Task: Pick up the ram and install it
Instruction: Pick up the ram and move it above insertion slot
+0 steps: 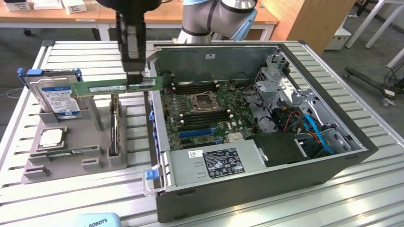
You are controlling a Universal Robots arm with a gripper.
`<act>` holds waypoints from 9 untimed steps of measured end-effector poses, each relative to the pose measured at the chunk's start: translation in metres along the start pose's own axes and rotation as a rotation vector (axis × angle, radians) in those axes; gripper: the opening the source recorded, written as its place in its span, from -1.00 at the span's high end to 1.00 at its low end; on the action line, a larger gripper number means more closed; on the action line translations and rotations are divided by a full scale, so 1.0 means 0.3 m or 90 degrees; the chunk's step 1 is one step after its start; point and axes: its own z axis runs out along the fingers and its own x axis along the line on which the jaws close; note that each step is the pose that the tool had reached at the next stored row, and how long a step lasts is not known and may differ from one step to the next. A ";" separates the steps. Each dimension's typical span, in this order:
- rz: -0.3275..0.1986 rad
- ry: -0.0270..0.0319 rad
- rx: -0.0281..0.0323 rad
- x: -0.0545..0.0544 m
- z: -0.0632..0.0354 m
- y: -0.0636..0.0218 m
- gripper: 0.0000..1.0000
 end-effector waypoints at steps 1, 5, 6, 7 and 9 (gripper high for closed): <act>0.000 0.0000 0.0000 0.000 -0.001 -0.013 0.77; -0.001 -0.0001 -0.0001 0.001 -0.003 -0.059 0.77; -0.001 -0.0001 -0.0001 0.001 -0.003 -0.071 0.77; -0.002 -0.0001 -0.0001 0.001 -0.004 -0.082 0.77; -0.002 -0.0002 -0.0001 0.001 -0.005 -0.105 0.77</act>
